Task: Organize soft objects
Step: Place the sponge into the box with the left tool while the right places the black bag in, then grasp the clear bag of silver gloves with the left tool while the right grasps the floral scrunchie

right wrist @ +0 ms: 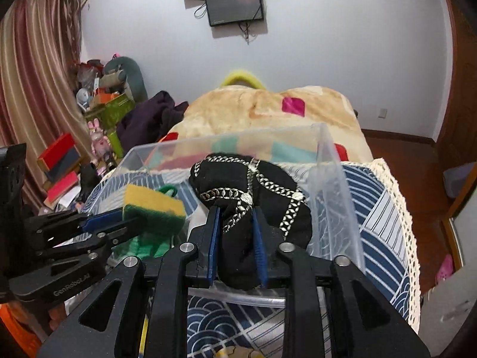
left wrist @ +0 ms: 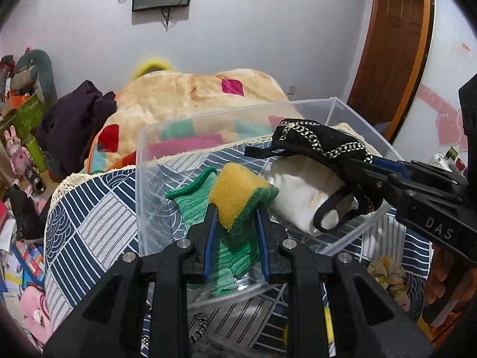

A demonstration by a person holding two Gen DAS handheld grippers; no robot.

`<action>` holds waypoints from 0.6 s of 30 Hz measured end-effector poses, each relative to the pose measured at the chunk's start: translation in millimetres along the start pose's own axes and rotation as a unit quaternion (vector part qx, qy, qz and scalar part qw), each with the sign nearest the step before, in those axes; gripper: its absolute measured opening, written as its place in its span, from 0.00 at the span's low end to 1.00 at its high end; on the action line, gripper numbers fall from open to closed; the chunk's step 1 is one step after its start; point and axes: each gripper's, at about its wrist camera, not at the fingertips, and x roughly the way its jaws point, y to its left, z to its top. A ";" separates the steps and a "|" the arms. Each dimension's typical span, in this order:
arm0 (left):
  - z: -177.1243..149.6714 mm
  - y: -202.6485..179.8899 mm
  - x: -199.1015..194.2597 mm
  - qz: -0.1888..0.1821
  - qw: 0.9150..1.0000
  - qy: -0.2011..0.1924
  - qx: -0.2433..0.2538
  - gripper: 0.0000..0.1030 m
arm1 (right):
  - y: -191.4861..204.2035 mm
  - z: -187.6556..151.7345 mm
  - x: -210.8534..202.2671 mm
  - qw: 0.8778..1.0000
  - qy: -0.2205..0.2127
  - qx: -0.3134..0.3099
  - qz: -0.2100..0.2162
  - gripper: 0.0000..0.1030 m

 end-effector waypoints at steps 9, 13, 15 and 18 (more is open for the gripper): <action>-3.4 -6.0 -23.8 -0.008 1.000 -0.003 0.011 0.48 | -4.8 3.3 -23.7 1.000 -0.014 0.004 0.003 0.38; 0.2 -3.8 -44.1 -0.011 1.000 -0.025 0.010 0.56 | -3.8 7.0 -43.3 0.999 -0.041 0.005 0.003 0.51; 2.1 -0.3 -56.9 -0.012 0.999 -0.039 0.007 0.63 | -4.1 7.4 -56.3 0.998 -0.055 0.002 0.002 0.56; 1.6 5.8 -76.5 -0.010 0.998 -0.057 0.002 0.74 | -1.5 6.9 -70.1 0.997 -0.076 -0.002 -0.003 0.68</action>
